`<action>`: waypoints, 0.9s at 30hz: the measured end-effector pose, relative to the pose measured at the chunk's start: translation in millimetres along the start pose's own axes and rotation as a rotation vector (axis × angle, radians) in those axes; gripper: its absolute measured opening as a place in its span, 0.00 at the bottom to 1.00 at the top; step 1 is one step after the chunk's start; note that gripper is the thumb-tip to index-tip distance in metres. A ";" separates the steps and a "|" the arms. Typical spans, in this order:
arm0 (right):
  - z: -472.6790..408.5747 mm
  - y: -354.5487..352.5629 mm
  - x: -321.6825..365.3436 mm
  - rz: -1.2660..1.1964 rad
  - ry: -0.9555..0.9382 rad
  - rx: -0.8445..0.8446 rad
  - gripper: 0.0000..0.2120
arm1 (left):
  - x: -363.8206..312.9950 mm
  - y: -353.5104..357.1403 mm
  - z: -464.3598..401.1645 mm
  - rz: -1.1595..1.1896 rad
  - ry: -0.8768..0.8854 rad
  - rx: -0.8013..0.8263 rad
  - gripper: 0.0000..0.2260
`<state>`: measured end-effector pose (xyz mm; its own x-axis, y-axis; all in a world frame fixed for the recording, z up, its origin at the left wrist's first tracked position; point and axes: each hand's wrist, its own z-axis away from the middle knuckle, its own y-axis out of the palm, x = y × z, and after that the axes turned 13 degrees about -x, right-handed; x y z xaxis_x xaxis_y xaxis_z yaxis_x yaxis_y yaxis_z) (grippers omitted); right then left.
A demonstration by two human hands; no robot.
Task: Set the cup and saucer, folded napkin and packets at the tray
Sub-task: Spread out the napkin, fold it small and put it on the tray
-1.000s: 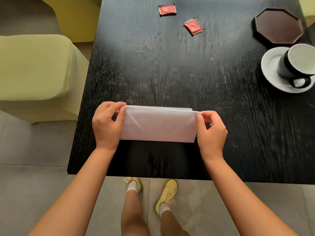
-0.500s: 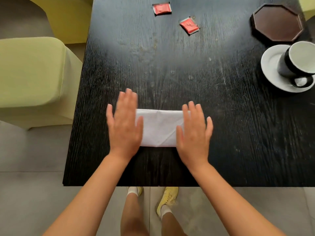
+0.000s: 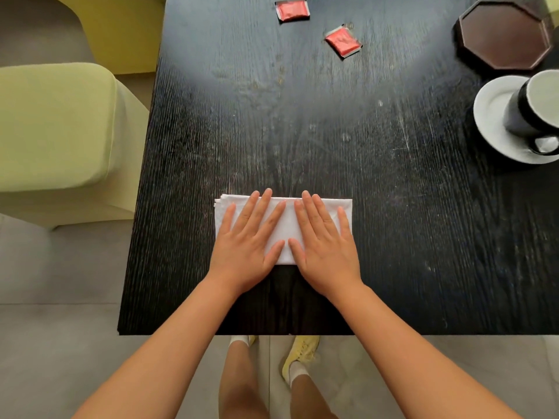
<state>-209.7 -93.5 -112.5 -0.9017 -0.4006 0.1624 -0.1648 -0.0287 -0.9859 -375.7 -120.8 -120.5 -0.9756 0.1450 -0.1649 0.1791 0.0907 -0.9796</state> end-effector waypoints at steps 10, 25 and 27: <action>7.0 -9.1 -45.7 0.075 0.103 0.008 0.32 | 19.5 -8.1 14.5 0.049 -0.173 -0.031 0.27; 10.7 -30.9 -29.5 -0.013 0.432 -0.221 0.31 | -30.4 -16.4 14.9 0.043 -0.177 -0.064 0.34; 12.0 -36.0 -29.0 -0.126 0.509 -0.259 0.27 | -54.1 -12.0 19.3 0.090 -0.129 -0.041 0.34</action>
<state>-172.8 -91.9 -82.1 -0.9369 0.0839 0.3395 -0.3174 0.2033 -0.9262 -327.5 -148.7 -102.1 -0.9631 0.0272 -0.2676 0.2689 0.1235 -0.9552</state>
